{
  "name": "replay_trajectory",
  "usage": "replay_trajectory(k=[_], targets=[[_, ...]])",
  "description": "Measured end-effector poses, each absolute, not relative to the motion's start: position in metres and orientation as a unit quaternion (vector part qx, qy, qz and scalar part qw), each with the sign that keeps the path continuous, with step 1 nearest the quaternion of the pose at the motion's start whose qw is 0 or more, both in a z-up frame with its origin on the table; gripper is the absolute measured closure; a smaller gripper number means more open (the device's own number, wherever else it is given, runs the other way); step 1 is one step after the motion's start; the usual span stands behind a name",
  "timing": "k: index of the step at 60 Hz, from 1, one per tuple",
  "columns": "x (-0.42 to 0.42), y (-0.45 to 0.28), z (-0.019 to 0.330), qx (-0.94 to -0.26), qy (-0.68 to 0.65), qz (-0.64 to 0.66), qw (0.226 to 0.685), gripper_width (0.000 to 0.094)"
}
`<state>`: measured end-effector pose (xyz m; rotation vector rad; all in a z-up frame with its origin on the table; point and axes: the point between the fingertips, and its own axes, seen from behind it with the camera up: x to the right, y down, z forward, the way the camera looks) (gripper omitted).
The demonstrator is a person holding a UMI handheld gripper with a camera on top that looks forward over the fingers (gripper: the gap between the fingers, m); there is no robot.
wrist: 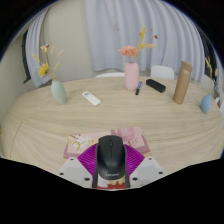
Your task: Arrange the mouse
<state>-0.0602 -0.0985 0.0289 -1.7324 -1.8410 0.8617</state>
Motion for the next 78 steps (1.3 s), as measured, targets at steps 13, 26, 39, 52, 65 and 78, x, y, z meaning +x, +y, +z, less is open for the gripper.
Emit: replay_trajectory(k=[13, 26, 39, 52, 65, 78], targets=[[-0.052, -0.105, -0.010, -0.621, -0.685, 0.288, 0.252, 0.0501], [-0.035, -0.099, 0.007, -0.611, -0.698, 0.284, 0.243, 0.0092], [0.029, -0.037, 0.081, -0.619, -0.680, 0.290, 0.265, 0.0079], [0.123, 0.035, 0.118, -0.632, -0.666, 0.272, 0.288, 0.0081], [0.186, 0.085, 0.133, -0.641, -0.648, 0.259, 0.319, 0.0080], [0.232, 0.112, 0.135, -0.642, -0.645, 0.251, 0.329, 0.0080]])
